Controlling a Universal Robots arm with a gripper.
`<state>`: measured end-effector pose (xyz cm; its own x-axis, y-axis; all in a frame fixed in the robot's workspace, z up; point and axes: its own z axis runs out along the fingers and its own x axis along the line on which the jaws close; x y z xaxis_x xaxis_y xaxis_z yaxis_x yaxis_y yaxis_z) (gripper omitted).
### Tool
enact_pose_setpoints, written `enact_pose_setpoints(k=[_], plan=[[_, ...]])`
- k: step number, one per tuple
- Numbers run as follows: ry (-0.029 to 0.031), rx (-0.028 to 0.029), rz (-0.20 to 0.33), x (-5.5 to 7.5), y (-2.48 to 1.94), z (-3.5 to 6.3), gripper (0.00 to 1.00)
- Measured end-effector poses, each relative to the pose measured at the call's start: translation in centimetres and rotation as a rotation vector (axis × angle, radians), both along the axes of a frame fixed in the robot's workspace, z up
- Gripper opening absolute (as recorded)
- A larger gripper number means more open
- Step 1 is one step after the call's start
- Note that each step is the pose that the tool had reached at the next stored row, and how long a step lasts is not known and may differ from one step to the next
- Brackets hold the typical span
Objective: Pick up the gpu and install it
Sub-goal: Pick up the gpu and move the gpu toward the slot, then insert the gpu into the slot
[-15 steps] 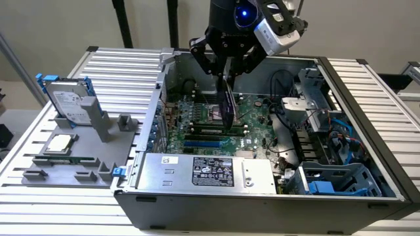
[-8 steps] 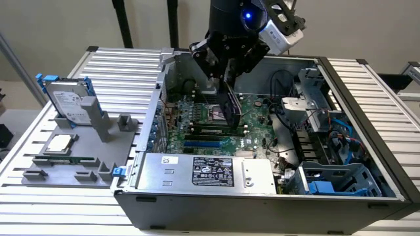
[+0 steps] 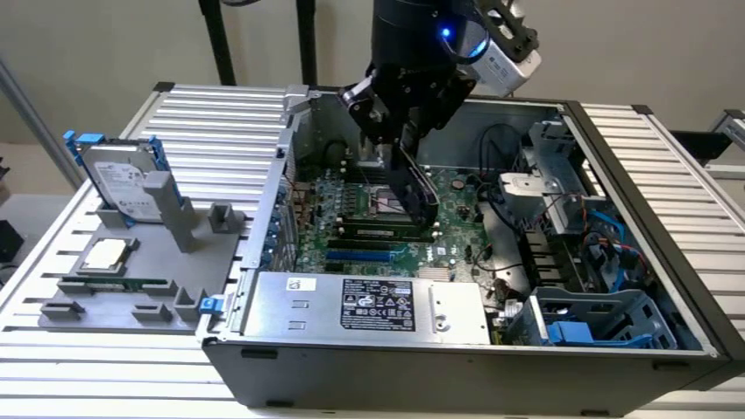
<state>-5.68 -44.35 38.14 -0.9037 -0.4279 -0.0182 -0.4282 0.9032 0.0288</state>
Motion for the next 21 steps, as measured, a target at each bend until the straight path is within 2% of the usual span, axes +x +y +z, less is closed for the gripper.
enact_pose_setpoints(k=[3, 6, 21], plan=[[-0.0063, -0.0001, 0.069, 0.0, 0.0, -0.26, 0.0], [-0.0093, 0.0, 0.129, 0.0, 0.0, -0.49, 0.0], [-0.012, 0.0012, 0.414, 0.0, 0.0, -1.61, 0.0]])
